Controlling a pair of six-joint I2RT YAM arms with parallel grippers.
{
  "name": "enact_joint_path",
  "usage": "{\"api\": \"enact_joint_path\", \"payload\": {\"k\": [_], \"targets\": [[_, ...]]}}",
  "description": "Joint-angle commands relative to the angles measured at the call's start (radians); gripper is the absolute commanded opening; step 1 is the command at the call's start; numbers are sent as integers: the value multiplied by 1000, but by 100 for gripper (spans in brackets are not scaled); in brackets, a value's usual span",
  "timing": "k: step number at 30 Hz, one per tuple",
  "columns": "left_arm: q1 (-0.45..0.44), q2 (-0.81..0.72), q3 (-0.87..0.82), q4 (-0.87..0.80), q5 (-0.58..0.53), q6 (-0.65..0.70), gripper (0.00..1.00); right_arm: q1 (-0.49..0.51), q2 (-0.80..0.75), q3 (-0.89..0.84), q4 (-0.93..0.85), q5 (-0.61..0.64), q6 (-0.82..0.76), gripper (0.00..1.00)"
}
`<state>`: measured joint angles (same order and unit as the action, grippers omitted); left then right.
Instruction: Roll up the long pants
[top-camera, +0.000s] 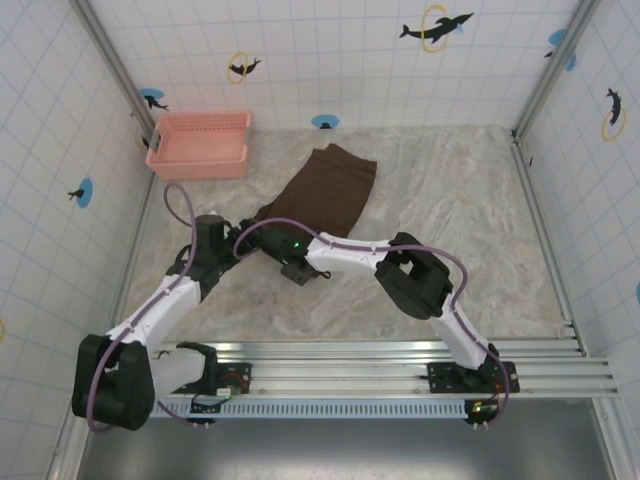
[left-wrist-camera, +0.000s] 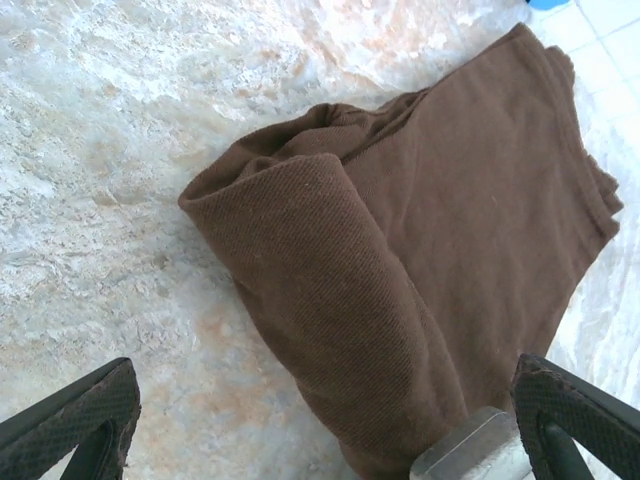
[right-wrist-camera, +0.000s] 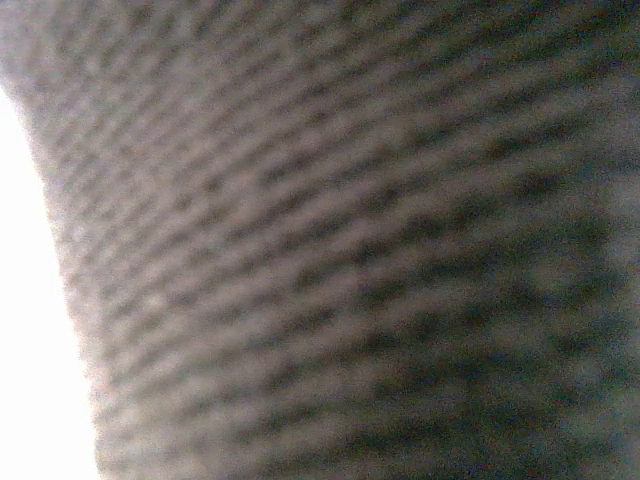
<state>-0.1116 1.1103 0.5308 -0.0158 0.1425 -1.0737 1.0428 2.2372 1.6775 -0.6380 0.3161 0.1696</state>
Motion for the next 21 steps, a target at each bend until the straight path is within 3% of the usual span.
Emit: {"api": "enact_joint_path", "payload": {"k": [1, 12, 21], "targets": [[8, 3, -71, 172, 48, -47, 97, -28, 99, -59, 10, -257, 1, 0], [65, 329, -186, 706, 159, -209, 97, -54, 105, -85, 19, -382, -33, 0], [76, 444, -153, 843, 161, -229, 97, -55, 124, -79, -12, -393, -56, 0]]}}
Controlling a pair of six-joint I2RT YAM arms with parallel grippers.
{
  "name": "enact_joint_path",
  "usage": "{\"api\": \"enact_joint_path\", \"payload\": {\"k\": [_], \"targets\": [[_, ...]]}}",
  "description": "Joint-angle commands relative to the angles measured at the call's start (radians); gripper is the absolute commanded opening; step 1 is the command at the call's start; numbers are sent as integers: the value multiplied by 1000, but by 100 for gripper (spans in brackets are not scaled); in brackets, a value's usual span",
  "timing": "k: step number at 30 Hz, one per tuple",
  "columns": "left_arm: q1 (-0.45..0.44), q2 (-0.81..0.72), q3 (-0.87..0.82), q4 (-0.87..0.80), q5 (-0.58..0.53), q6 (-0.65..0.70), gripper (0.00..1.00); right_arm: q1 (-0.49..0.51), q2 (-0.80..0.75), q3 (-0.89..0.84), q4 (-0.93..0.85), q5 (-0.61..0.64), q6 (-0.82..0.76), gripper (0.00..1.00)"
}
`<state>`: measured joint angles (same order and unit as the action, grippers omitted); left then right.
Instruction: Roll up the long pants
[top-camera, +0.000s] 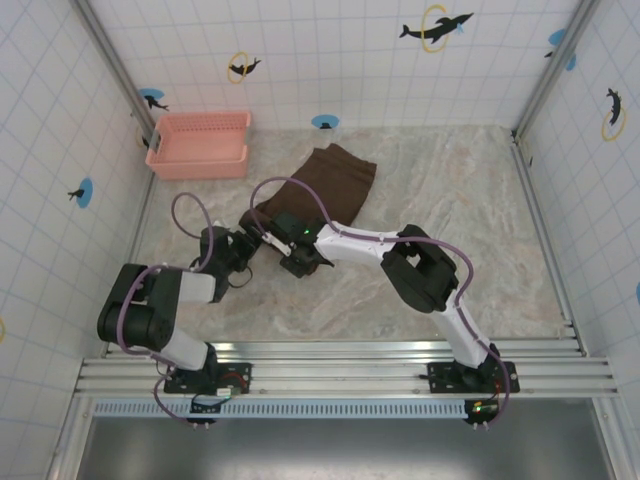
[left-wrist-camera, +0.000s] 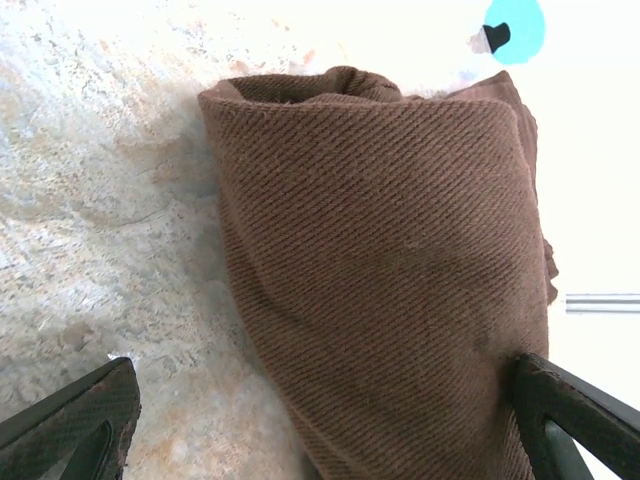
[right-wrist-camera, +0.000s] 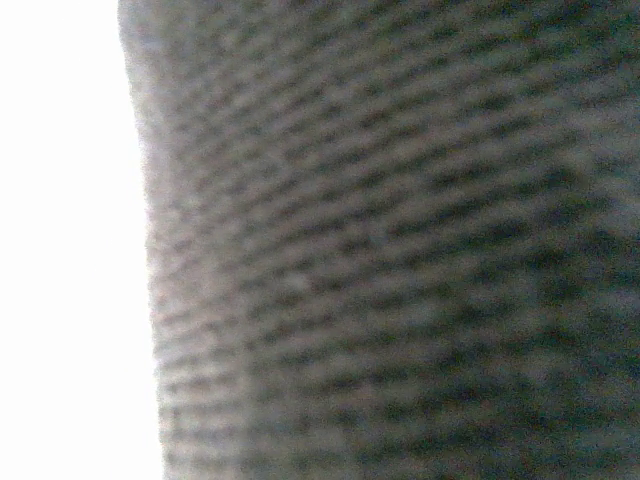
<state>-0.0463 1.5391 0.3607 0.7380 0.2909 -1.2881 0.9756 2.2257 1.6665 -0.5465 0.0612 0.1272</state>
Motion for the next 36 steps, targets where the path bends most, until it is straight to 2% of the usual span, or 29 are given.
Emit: {"api": "enact_joint_path", "payload": {"k": [1, 7, 14, 22, 24, 26, 27, 28, 29, 32, 35, 36], "targets": [[14, 20, 23, 92, 16, -14, 97, 13, 139, -68, -104, -142, -15, 0], [29, 69, 10, 204, 24, -61, 97, 12, 147, -68, -109, -155, -19, 0], [45, 130, 25, 227, 38, -74, 97, 15, 150, -74, -114, -163, -27, 0], [49, 316, 46, 421, 59, -147, 95, 21, 145, -77, -118, -173, -42, 0], [49, 357, 56, 470, 69, -157, 85, 21, 142, -80, -118, -172, -44, 0], [52, 381, 61, 479, 76, -156, 62, 20, 141, -79, -123, -171, -47, 0], [54, 389, 69, 476, 85, -151, 44, 20, 140, -80, -125, -170, -49, 0], [58, 399, 75, 475, 100, -144, 7, 20, 136, -83, -124, -168, -50, 0], [62, 406, 84, 460, 114, -145, 0, 20, 134, -86, -125, -166, -51, 0], [73, 414, 85, 405, 122, -142, 0, 19, 124, -94, -124, -158, -53, 0], [75, 375, 86, 265, 119, -113, 0, 15, 112, -100, -130, -142, -51, 0], [75, 351, 99, 170, 125, -94, 0, 14, 100, -104, -131, -132, -48, 6]]}}
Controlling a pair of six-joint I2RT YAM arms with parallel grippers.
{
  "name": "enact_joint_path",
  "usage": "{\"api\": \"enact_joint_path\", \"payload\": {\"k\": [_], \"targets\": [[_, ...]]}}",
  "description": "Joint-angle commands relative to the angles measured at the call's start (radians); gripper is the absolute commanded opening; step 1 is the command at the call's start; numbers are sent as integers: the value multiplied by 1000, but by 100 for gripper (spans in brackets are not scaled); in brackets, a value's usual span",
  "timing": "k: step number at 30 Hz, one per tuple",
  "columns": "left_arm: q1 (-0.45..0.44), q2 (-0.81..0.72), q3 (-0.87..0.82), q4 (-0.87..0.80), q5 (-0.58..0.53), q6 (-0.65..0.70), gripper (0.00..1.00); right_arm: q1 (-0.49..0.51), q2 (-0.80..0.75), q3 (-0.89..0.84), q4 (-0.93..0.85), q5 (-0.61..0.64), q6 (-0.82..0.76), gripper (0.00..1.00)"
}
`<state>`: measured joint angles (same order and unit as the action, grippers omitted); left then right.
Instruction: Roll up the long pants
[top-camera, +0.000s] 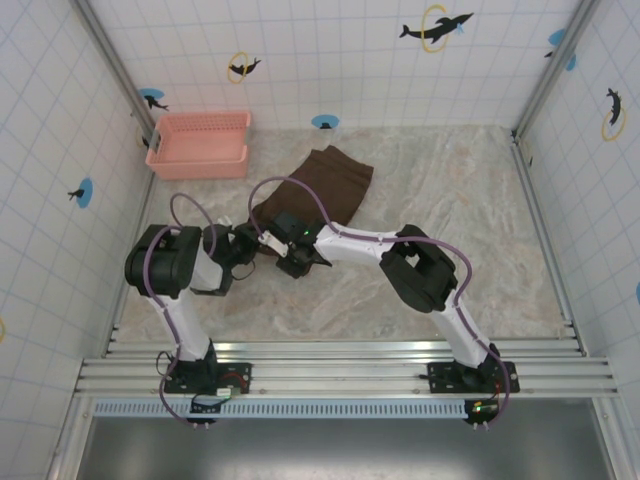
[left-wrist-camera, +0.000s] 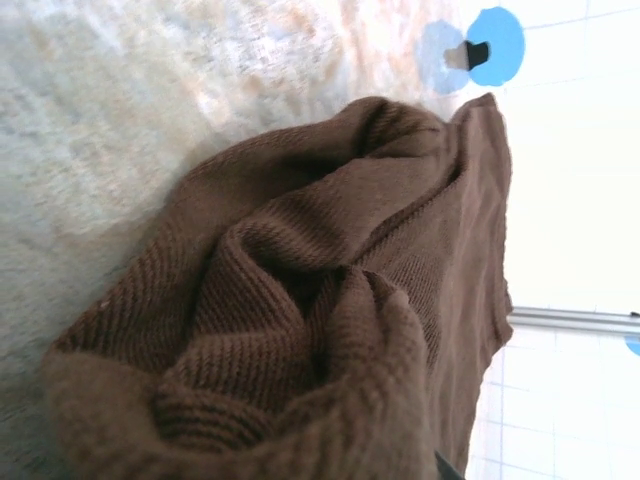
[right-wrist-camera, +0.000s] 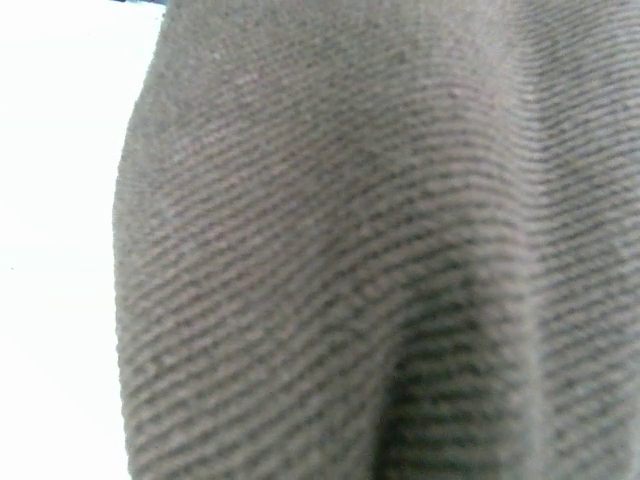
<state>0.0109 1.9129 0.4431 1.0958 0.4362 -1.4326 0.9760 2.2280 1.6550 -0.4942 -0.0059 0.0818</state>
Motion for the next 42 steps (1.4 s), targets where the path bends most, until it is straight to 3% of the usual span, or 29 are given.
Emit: {"api": "enact_joint_path", "payload": {"k": [1, 2, 5, 9, 14, 18, 28, 42], "targets": [[18, -51, 34, -289, -17, 79, 0, 15, 77, -104, -180, -42, 4, 30], [18, -77, 54, -388, -18, 102, 0, 17, 59, -118, -170, -14, 15, 55], [17, -168, 139, -742, -50, 203, 0, 34, -49, -160, -144, 114, 54, 98], [17, -228, 290, -1140, -99, 310, 0, 113, -155, -149, -156, 359, 75, 99], [5, -225, 447, -1433, -141, 358, 0, 233, -170, -72, -178, 636, 61, 99], [-32, -185, 596, -1646, -209, 395, 0, 280, -133, -26, -166, 730, 84, 99], [-102, 5, 844, -1933, -254, 358, 0, 328, 60, 146, -210, 947, 72, 99], [-104, 186, 1101, -2166, -309, 361, 0, 307, 263, 251, -325, 1239, 142, 99]]}}
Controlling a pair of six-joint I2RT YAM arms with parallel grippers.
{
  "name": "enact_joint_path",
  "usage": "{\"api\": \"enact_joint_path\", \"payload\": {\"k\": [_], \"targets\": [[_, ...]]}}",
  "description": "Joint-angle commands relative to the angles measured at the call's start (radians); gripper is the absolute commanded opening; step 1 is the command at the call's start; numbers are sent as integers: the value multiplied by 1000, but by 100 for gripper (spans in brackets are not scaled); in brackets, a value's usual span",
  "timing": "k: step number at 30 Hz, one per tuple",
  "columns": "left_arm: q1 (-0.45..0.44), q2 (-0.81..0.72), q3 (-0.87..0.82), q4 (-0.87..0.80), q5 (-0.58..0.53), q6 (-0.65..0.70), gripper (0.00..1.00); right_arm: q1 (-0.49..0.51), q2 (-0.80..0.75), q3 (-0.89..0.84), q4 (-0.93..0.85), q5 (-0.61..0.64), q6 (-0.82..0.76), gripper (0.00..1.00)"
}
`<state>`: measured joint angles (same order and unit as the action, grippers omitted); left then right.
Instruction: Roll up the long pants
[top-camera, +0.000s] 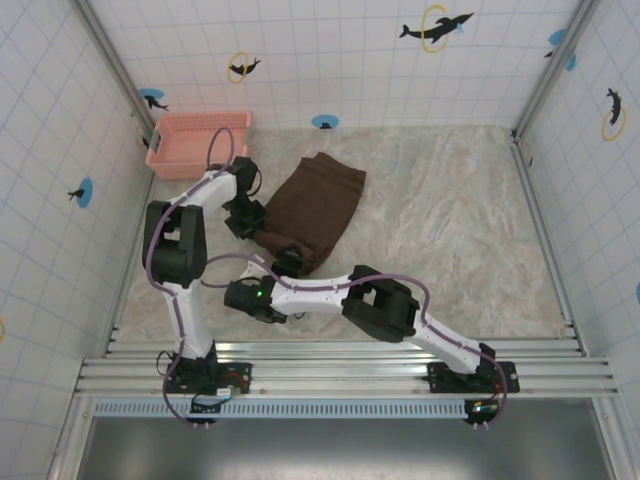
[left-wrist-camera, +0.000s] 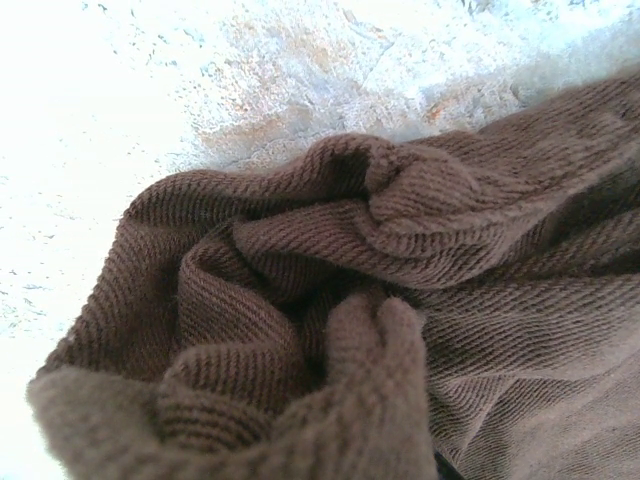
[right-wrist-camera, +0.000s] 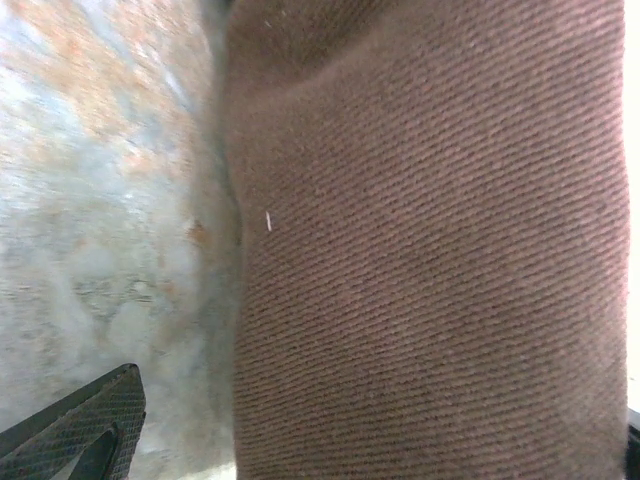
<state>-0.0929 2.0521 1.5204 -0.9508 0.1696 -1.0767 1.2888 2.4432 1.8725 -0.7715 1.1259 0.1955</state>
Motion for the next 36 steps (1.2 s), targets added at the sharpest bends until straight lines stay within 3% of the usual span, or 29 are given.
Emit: {"api": "enact_joint_path", "payload": {"k": [1, 7, 13, 16, 21, 25, 29, 30, 33, 36], "targets": [[-2, 52, 27, -125, -44, 6, 0, -8, 57, 38, -51, 133, 27, 99], [0, 78, 38, -159, -65, 19, 0, -29, 78, 40, -65, 182, 39, 99], [1, 77, 34, -163, -73, 24, 0, -45, 114, 61, -65, 207, 32, 80], [2, 74, 35, -169, -80, 24, 0, -47, 136, 82, -64, 214, 18, 60], [4, 72, 40, -170, -82, 24, 0, -41, 152, 93, -65, 201, 16, 1], [4, 55, 22, -152, -95, 36, 0, -42, 144, 87, -69, 139, 14, 0], [14, -30, -83, 12, -50, 108, 0, -55, 77, 29, -42, -74, 10, 0], [20, -65, -126, 74, -27, 118, 5, -64, 50, 1, -16, -172, -7, 0], [34, -180, -256, 203, -23, 132, 49, -84, 5, -37, 1, -372, -33, 0], [39, -281, -299, 234, -74, 178, 77, -119, -25, -42, -19, -530, -35, 0]]}}
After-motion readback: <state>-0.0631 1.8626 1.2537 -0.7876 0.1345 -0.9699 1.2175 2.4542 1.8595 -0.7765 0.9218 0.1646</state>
